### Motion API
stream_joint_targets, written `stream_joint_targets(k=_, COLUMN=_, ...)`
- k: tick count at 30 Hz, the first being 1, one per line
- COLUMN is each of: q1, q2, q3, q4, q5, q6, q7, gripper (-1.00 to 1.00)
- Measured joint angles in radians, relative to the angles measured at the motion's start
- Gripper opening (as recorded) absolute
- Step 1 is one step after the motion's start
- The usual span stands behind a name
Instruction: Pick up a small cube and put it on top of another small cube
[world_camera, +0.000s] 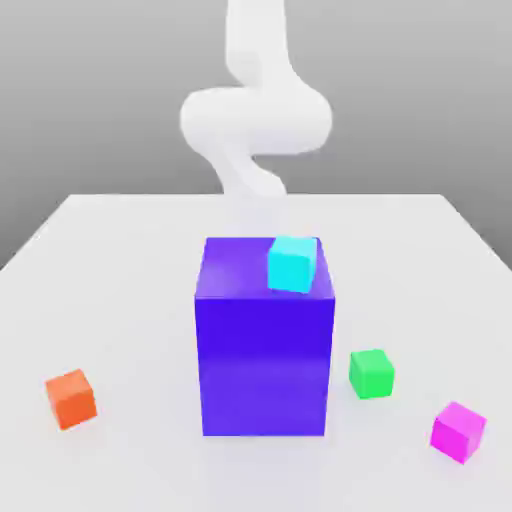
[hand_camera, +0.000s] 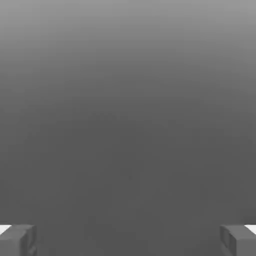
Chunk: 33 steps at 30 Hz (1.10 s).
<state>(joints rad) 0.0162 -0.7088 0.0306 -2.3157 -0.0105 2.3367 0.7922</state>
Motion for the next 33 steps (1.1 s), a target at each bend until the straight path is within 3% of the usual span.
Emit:
stream_joint_targets(k=17, q1=0.133, q2=0.622, q3=0.204, q4=-0.107, q5=-0.112, q6=0.25, q7=-0.024, gripper=0.0)
stream_joint_targets(k=25, q1=0.233, q2=0.913, q3=0.254, q4=-0.157, q5=-0.169, q6=0.366, q7=-0.031, gripper=0.0)
stream_joint_targets(k=31, q1=0.326, q2=1.13, q3=0.17, q4=-0.129, q5=-0.271, q6=0.512, q7=0.036, gripper=0.0)
stream_joint_targets(k=32, q1=0.334, q2=1.15, q3=0.159, q4=-0.124, q5=-0.284, q6=0.527, q7=0.045, gripper=-1.0)
stream_joint_targets(k=33, q1=0.334, q2=1.15, q3=0.159, q4=-0.124, q5=-0.284, q6=0.527, q7=0.045, gripper=-1.0)
